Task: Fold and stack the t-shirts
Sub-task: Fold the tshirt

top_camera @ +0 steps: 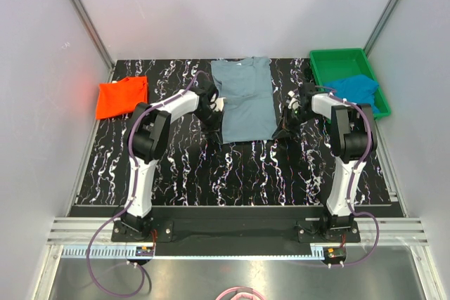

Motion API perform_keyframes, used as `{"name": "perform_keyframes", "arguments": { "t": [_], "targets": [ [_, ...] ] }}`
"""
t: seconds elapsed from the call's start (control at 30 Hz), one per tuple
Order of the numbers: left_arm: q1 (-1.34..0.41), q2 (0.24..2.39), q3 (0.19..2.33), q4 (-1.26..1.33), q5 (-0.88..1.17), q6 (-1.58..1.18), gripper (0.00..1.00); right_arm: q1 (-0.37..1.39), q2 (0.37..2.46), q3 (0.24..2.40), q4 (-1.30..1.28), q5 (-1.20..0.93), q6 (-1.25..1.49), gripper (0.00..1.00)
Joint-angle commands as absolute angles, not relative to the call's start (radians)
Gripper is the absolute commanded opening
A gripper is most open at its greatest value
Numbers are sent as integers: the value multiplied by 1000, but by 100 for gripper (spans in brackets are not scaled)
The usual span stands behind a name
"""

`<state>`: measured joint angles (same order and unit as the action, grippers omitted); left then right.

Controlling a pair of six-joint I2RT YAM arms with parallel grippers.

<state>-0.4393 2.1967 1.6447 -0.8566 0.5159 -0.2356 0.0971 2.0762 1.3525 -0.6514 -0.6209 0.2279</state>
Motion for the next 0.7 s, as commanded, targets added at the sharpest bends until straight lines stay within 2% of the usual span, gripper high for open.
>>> {"name": "perform_keyframes", "arguments": {
  "t": [0.0,0.33,0.67],
  "targets": [
    [-442,2185,1647,-861,520,-222,0,107,2042,1417,-655,-618,196,0],
    [-417,2023,1625,-908,538,-161,0,118,1841,1309,-744,-666,178,0],
    [-448,1761,1529,-905,482,-143,0,161,1573,1224,-831,-690,173,0]
  ]
}}
